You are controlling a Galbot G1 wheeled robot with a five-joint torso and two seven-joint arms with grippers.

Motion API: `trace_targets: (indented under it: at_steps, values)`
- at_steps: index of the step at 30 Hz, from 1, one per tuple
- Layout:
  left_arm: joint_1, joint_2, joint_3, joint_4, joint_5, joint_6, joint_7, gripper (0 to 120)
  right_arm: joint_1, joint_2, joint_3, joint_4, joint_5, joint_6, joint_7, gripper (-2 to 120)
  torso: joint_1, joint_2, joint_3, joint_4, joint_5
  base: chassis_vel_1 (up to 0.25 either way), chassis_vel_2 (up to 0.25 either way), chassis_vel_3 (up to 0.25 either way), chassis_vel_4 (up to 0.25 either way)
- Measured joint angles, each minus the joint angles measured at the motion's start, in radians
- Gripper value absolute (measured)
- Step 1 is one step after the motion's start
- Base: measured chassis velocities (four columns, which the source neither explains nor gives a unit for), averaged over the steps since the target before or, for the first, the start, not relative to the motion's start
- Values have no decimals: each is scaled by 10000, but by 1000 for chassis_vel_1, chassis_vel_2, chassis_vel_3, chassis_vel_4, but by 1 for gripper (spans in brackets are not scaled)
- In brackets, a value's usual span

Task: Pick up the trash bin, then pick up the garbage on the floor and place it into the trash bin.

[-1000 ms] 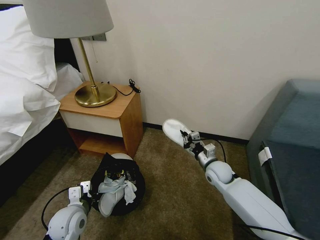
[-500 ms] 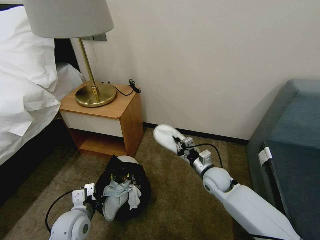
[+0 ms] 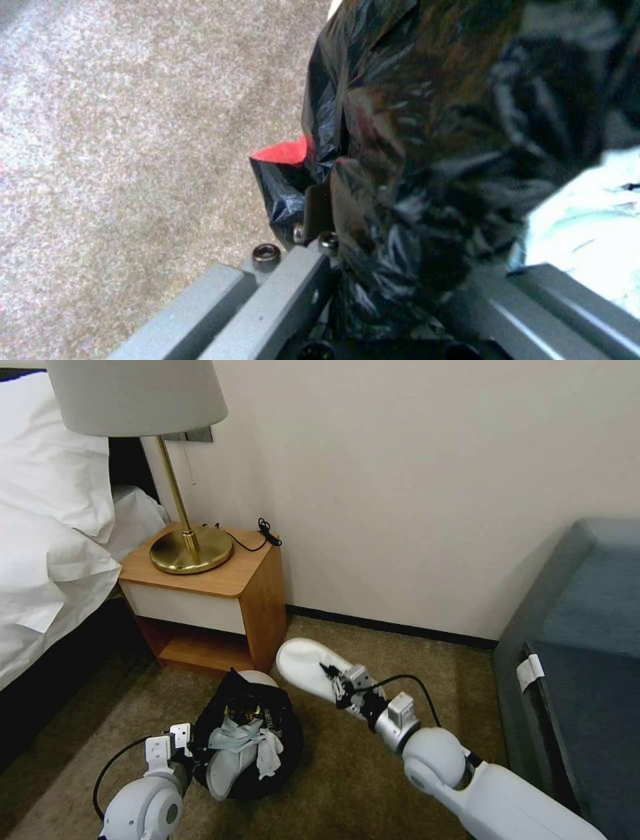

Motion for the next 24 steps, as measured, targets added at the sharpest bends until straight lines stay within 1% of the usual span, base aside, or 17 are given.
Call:
trace_targets:
  at_steps: [5, 9, 11, 16, 24]
  values:
    - [-86, -60, -1, 61, -86, -5, -73, 0, 52, -25, -555, 89, -30, -48, 101, 0, 0, 0, 0, 0, -1, 0, 0, 0, 0]
    - [-75, -115, -1, 35, -120, -8, -131, 0, 65, -43, -901, 148, -38, -91, 187, 0, 0, 0, 0, 0, -1, 0, 0, 0, 0]
    - [-41, -156, 0, -5, -127, -11, -136, 0, 41, -75, -1291, 222, -60, -167, 266, 0, 0, 1, 0, 1, 0, 0, 0, 0, 0]
    - [-36, -161, -5, -40, -135, -12, -140, 0, -25, -61, -1573, 233, -123, -219, 336, 0, 0, 0, 0, 0, -1, 0, 0, 0, 0]
    - [-38, -197, -12, -87, -150, -20, -141, 0, -95, 244, -1963, 11, -199, -274, 478, 0, 0, 1, 0, 0, -1, 0, 0, 0, 0]
